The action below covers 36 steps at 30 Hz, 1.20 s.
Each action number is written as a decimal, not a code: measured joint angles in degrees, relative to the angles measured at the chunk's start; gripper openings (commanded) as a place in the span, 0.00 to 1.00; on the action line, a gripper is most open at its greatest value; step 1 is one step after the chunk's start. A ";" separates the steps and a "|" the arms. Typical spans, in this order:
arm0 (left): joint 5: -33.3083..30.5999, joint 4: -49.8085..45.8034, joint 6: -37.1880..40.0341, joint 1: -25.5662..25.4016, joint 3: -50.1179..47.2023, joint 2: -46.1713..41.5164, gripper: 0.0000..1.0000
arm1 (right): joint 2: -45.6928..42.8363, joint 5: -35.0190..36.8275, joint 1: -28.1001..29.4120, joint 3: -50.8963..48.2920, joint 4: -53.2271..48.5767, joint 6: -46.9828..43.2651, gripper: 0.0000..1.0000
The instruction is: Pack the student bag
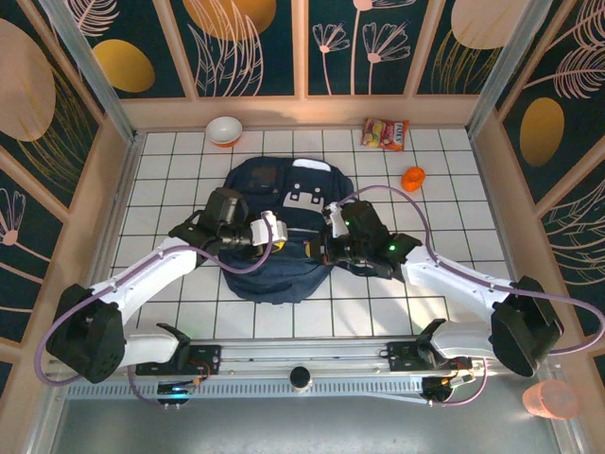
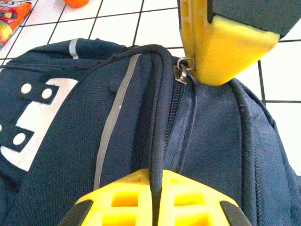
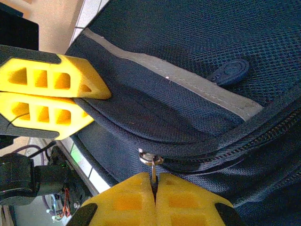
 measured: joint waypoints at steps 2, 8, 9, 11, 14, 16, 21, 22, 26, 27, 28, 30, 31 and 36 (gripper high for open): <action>0.04 -0.46 0.02 0.13 -0.02 -0.15 0.10 | 0.20 0.02 0.39 0.00 0.13 0.04 0.00; 1.53 -4.11 -3.85 -0.37 1.25 -0.20 0.35 | 1.51 0.04 0.85 0.00 0.57 0.04 0.00; 1.36 -4.02 -5.18 -1.66 1.75 -0.26 0.40 | 1.57 0.04 0.85 0.00 0.57 0.04 0.00; 0.66 -3.15 -6.86 -5.35 2.10 -0.55 0.45 | 1.62 0.04 0.85 0.00 0.55 0.02 0.00; -1.25 -1.86 -8.66 -8.57 2.10 -0.61 0.46 | 1.68 0.02 0.87 0.00 0.28 0.04 0.00; -1.81 -1.70 -8.81 -8.90 2.40 -0.04 0.46 | 1.73 0.02 0.87 0.00 0.28 0.02 0.00; -3.21 -1.92 -8.11 -9.16 5.53 3.76 0.48 | 1.73 0.20 0.87 0.00 0.37 0.02 0.00; -3.50 -1.90 -7.93 -9.18 5.81 4.26 0.49 | 1.73 0.20 0.87 0.00 0.52 0.00 0.00; -4.09 -1.86 -7.23 -9.20 6.05 5.95 0.50 | 1.73 0.20 0.90 0.00 0.57 0.00 0.00; -4.46 -1.86 -7.02 -9.20 6.10 6.47 0.46 | 1.73 0.20 0.92 0.00 0.57 0.00 0.00; -4.76 -1.84 -6.75 -9.20 6.10 6.91 0.43 | 1.73 0.20 0.92 0.00 0.57 0.02 0.00; -4.90 -1.90 -5.81 -9.20 6.27 8.02 0.34 | 1.73 0.24 0.92 0.00 0.46 0.00 0.00; -4.98 -1.95 -5.46 -9.20 6.54 8.48 0.30 | 1.73 0.24 0.92 0.00 0.35 0.00 0.00; -5.38 -1.95 -4.33 -9.20 7.26 9.73 0.02 | 1.70 0.66 0.92 0.00 -0.63 -0.13 0.00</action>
